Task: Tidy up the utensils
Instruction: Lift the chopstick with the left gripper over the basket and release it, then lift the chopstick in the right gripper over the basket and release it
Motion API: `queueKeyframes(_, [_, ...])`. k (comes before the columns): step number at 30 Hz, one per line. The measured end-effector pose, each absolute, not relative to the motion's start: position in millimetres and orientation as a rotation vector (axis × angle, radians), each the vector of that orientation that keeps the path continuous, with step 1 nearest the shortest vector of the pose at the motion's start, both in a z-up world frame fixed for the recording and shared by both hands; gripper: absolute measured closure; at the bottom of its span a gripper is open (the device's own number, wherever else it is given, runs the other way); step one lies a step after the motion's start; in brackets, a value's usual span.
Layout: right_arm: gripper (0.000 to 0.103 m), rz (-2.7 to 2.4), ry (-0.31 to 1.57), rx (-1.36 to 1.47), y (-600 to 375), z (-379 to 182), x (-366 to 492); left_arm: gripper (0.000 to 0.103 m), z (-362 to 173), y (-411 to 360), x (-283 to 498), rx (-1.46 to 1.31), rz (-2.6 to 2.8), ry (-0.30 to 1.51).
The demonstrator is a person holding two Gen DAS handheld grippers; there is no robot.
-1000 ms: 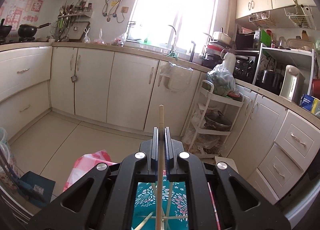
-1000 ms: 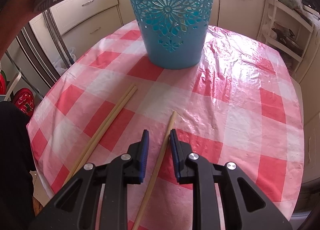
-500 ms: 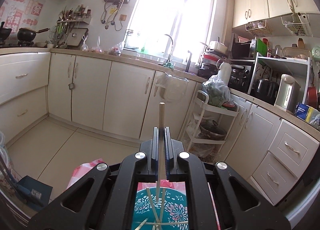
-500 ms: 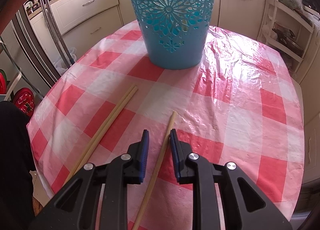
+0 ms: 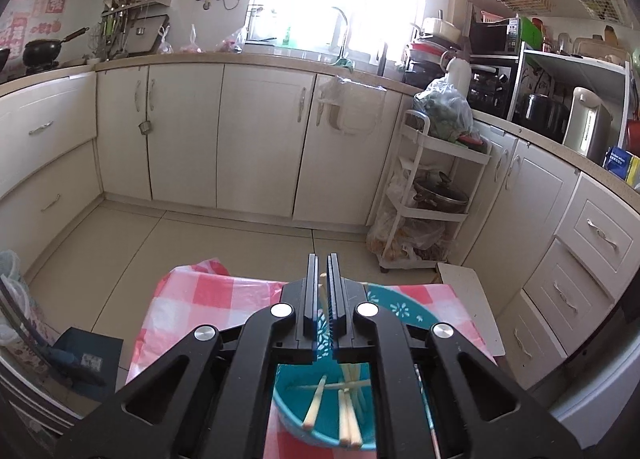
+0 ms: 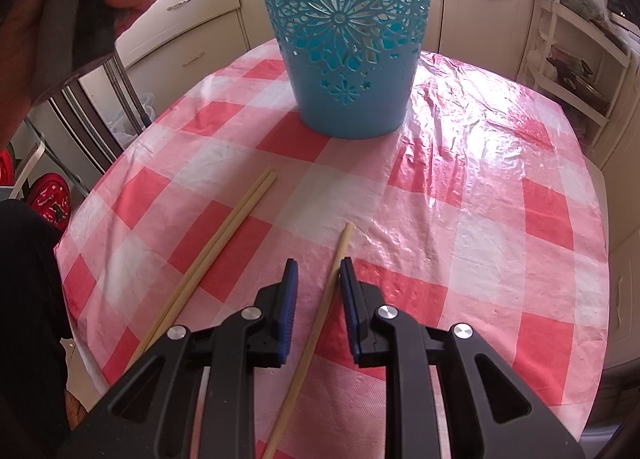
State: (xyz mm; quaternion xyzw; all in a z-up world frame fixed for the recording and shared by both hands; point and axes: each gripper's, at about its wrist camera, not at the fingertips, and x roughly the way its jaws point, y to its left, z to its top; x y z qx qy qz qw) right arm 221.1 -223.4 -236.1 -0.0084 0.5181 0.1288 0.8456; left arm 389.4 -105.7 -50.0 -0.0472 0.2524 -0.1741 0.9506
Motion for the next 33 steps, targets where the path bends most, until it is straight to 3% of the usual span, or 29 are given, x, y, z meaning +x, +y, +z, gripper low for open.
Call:
queueKeyframes(2, [0.081, 0.277, 1.099, 0.012, -228, -236, 222, 0.089, -50, -89, 379, -0.11, -0.335, 0.512])
queueKeyframes(4, [0.081, 0.279, 1.099, 0.026, -230, -236, 222, 0.064, -49, -69, 366, -0.135, -0.302, 0.504])
queueKeyframes(6, [0.085, 0.27, 1.092, 0.004, -228, -236, 221, 0.056, -50, -48, 354, -0.159, -0.274, 0.495])
queueKeyframes(10, [0.098, 0.247, 1.086, -0.001, -232, -237, 220, 0.053, -66, -10, 342, -0.199, -0.228, 0.526])
queueKeyframes(17, [0.098, 0.273, 1.075, 0.083, -238, -222, 213, 0.053, -109, 30, 350, -0.275, -0.131, 0.644])
queueKeyframes(25, [0.098, 0.437, 0.817, 0.413, -271, -120, 221, 0.048, -106, 28, 344, -0.261, -0.136, 0.625])
queueKeyframes(33, [0.098, 0.409, 0.483, 0.432, -270, -11, 292, 0.048, -102, 20, 345, -0.258, -0.158, 0.621])
